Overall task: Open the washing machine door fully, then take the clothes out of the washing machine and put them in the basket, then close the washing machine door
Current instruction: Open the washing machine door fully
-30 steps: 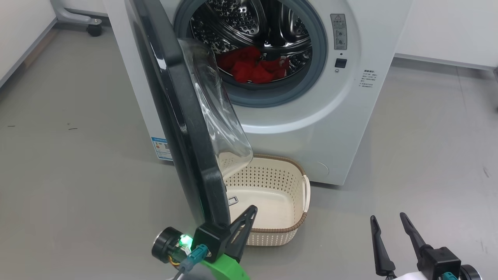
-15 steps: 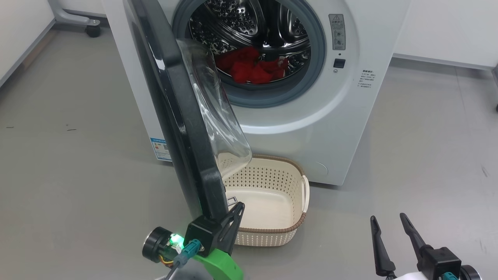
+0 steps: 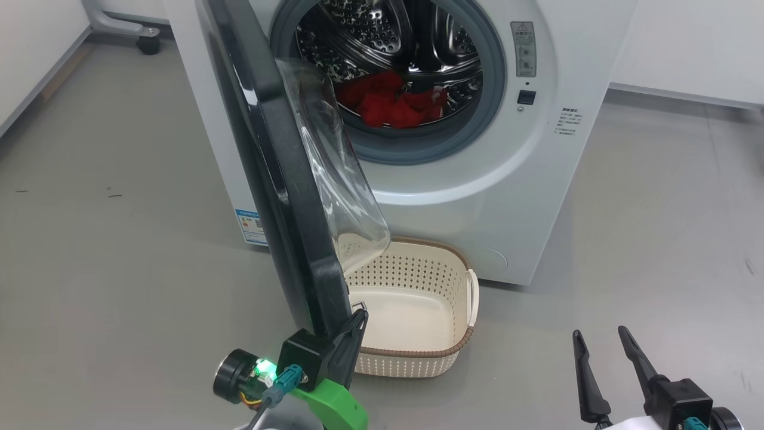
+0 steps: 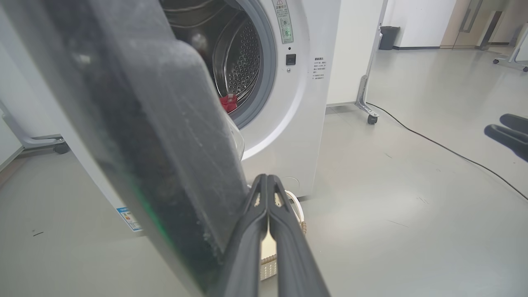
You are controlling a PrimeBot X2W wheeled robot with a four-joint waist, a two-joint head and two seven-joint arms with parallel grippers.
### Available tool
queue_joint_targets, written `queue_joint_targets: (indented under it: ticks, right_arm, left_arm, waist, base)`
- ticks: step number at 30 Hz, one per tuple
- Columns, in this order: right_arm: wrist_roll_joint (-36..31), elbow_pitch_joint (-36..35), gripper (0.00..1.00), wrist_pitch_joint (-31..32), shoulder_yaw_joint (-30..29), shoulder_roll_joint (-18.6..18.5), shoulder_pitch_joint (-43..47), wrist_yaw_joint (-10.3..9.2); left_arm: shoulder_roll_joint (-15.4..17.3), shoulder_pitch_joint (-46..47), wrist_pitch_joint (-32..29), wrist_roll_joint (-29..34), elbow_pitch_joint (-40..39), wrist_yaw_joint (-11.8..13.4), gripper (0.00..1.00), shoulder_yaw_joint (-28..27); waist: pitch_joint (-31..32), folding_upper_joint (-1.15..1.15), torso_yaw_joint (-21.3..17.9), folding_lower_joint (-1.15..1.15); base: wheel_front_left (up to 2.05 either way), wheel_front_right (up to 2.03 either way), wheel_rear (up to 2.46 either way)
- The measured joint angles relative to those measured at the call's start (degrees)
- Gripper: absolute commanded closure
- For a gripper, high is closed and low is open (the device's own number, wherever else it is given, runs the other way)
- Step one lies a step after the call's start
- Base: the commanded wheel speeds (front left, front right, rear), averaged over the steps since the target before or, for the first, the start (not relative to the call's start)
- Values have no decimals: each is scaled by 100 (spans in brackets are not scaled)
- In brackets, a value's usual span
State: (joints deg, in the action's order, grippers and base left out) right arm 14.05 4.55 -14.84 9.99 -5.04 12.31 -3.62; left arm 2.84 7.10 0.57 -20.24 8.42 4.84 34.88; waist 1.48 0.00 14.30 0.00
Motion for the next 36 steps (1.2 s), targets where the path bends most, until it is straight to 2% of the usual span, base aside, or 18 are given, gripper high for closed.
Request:
queue_joint_targets:
  ticks: [26,36]
  right_arm:
    - [27,-59,0,-1,-218,96,0,48]
    - [1,-29,0,0,-208,118,1,103]
  left_arm:
    - [-35,53,62,162,-40,66,100,49]
    - [-15,-102,202,168,-170,126,100,-322]
  waist:
    - [-119,0,720,0]
    - [-55,0,1061,0]
  base:
    - [0,0,0]
    - [0,0,0]
